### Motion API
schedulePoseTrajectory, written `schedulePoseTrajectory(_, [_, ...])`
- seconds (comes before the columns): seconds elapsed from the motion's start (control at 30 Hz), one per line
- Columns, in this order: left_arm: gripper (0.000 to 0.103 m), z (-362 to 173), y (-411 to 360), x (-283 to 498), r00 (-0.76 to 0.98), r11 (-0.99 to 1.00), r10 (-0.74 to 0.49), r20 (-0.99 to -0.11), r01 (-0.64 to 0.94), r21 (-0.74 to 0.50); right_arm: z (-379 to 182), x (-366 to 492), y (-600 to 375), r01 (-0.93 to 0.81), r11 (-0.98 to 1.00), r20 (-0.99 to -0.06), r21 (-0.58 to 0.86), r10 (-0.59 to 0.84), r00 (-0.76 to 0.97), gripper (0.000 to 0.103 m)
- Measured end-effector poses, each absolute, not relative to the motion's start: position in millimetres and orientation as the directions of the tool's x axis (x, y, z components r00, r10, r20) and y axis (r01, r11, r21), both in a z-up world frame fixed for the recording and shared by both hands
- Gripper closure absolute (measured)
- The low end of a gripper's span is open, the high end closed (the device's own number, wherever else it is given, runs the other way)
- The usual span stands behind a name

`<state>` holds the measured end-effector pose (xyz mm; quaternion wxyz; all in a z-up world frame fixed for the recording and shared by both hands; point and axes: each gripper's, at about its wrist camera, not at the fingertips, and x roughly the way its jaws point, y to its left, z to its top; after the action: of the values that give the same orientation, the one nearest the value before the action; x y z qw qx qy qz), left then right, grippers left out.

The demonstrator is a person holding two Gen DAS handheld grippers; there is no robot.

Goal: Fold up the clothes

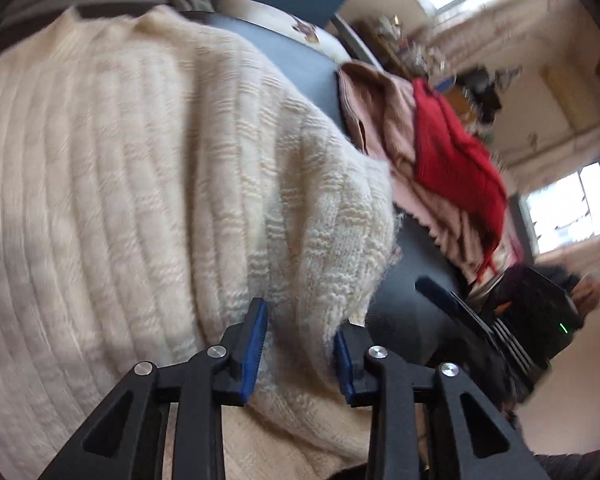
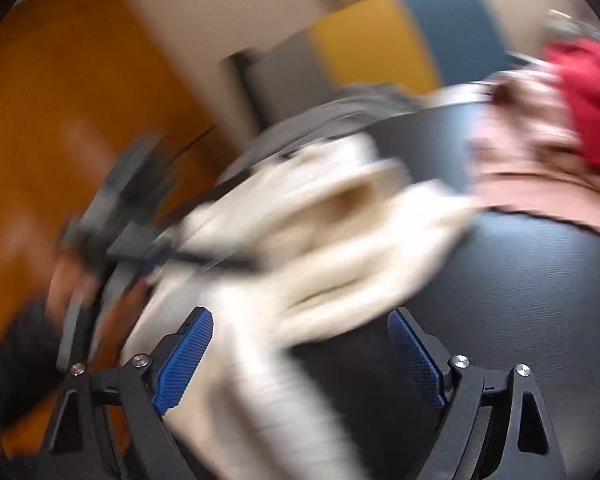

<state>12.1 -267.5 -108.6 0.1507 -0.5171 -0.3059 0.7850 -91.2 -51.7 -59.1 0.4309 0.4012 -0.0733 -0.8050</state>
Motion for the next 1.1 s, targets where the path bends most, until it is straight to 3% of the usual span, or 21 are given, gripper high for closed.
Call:
schedulePoseTrajectory(0.07, [0.071,-115,-280,25,-0.465,-0.706,0.589,-0.661,0.102,-0.701,-64,-116,-54,0.582,-0.693,-0.637,0.425,-0.686,-0.351,0.017])
schedulePoseTrajectory(0.13, [0.071,-120,-284,31,-0.495,-0.679,0.594,-0.634,0.115,-0.726,-71,-136,-65,0.554,-0.751,-0.696,0.358,-0.611,-0.378,0.031])
schedulePoseTrajectory(0.2, [0.071,-122,-281,34,-0.51,-0.675,0.592,-0.624,0.11,-0.73,-76,-145,-79,0.571,-0.777,-0.735,0.265,-0.546,-0.403,0.037])
schedulePoseTrajectory(0.33, [0.071,-125,-279,38,-0.531,-0.66,0.594,-0.604,0.109,-0.744,-79,-144,-107,0.644,-0.756,-0.753,0.121,-0.493,-0.437,0.041])
schedulePoseTrajectory(0.37, [0.071,-126,-280,40,-0.539,-0.644,0.6,-0.591,0.113,-0.757,-78,-140,-116,0.667,-0.74,-0.756,0.085,-0.484,-0.441,0.047])
schedulePoseTrajectory(0.43, [0.071,-126,-278,44,-0.552,-0.619,0.61,-0.569,0.117,-0.777,-77,-134,-133,0.709,-0.705,-0.765,0.013,-0.464,-0.447,0.08])
schedulePoseTrajectory(0.5, [0.071,-120,-279,51,-0.566,-0.616,0.609,-0.555,0.104,-0.781,-75,-133,-147,0.742,-0.669,-0.78,-0.053,-0.436,-0.448,0.088])
schedulePoseTrajectory(0.73, [0.069,-103,-283,79,-0.595,-0.639,0.585,-0.55,0.08,-0.765,1,-152,-110,0.677,-0.645,-0.695,-0.355,-0.303,-0.652,0.089])
schedulePoseTrajectory(0.87, [0.067,-116,-293,88,-0.595,-0.632,0.56,-0.577,0.144,-0.762,55,-183,-60,0.494,-0.672,-0.577,-0.552,-0.119,-0.808,0.089])
schedulePoseTrajectory(1.1, [0.067,-133,-296,101,-0.571,-0.654,0.525,-0.631,0.205,-0.729,82,-247,29,0.221,-0.787,-0.52,-0.576,0.144,-0.842,0.088])
